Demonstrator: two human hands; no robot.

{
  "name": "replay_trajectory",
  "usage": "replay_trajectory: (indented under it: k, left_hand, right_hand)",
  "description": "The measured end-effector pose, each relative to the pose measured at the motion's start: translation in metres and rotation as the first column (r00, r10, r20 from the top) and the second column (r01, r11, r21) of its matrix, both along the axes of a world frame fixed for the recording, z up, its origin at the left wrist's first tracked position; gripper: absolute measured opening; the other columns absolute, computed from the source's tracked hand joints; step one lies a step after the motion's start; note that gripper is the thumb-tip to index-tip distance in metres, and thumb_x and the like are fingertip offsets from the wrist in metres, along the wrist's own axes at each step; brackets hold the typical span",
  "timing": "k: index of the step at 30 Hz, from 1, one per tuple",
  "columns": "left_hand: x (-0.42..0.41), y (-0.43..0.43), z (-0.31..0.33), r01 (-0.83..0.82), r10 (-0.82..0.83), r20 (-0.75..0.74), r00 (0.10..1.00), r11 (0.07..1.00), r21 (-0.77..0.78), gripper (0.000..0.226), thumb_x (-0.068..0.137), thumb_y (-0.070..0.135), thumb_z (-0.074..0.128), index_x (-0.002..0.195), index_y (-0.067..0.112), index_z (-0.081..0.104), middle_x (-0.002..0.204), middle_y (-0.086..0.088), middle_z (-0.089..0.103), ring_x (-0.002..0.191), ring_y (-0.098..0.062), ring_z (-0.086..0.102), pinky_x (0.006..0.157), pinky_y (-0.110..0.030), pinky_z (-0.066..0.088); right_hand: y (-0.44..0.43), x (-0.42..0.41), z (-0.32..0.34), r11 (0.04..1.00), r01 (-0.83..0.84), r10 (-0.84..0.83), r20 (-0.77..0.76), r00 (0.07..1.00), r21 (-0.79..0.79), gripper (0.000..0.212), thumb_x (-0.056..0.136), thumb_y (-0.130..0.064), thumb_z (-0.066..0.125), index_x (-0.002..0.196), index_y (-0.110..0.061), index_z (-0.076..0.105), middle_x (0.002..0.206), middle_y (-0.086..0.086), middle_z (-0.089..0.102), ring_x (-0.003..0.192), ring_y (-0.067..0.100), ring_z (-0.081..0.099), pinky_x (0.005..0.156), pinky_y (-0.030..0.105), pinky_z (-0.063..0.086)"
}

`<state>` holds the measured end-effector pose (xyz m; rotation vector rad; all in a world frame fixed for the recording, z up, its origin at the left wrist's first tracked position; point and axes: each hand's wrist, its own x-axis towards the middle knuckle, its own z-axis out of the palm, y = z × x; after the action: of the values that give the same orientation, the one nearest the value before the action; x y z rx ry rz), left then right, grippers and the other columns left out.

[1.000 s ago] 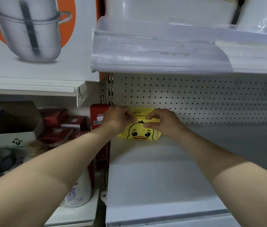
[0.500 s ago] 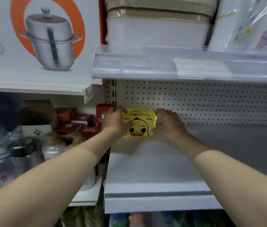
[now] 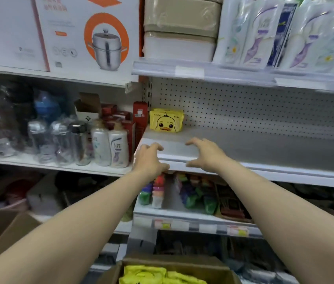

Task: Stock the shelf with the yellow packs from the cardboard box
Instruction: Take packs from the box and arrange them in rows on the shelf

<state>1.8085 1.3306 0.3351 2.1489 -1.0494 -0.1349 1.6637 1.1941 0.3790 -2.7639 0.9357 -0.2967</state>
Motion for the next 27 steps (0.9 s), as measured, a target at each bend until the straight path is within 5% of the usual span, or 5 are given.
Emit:
replay_trajectory:
  k: [9,13,27]
  left_hand:
    - [-0.073,0.067,-0.074,0.006,0.011,-0.095,0.995,0.985,0.173,0.064,0.074,0.037,0.081,0.130,0.026,0.052,0.134,-0.011,0.040,0.126,-0.033,0.041,0.107,-0.039,0.038]
    - [-0.086,0.079,-0.123,0.050,-0.004,-0.163,0.987,0.959,0.279,0.064,0.074,0.039,0.082,0.129,0.024,0.054,0.131,-0.013,0.045,0.124,-0.033,0.045,0.103,-0.035,0.039]
    - [-0.066,0.125,-0.310,0.192,0.099,-0.431,0.897,0.790,0.583,0.058,0.076,0.045,0.080,0.126,0.024,0.059,0.131,-0.010,0.057,0.118,-0.025,0.055,0.087,-0.033,0.049]
  right_hand:
    - [0.058,-0.065,-0.070,0.994,-0.076,0.085,-0.115,0.990,0.082,0.072,0.075,-0.041,0.082,0.139,-0.029,0.050,0.124,0.003,0.057,0.116,0.025,0.056,0.095,0.039,0.050]
    - [0.068,-0.079,-0.126,0.978,-0.049,0.092,-0.206,0.974,0.204,0.072,0.079,-0.041,0.080,0.141,-0.027,0.047,0.138,0.008,0.051,0.123,0.029,0.052,0.099,0.040,0.047]
    - [0.077,-0.089,-0.331,0.772,0.252,0.027,-0.427,0.904,0.584,0.059,0.079,-0.041,0.082,0.132,-0.023,0.061,0.142,0.002,0.056,0.130,0.024,0.051,0.103,0.031,0.042]
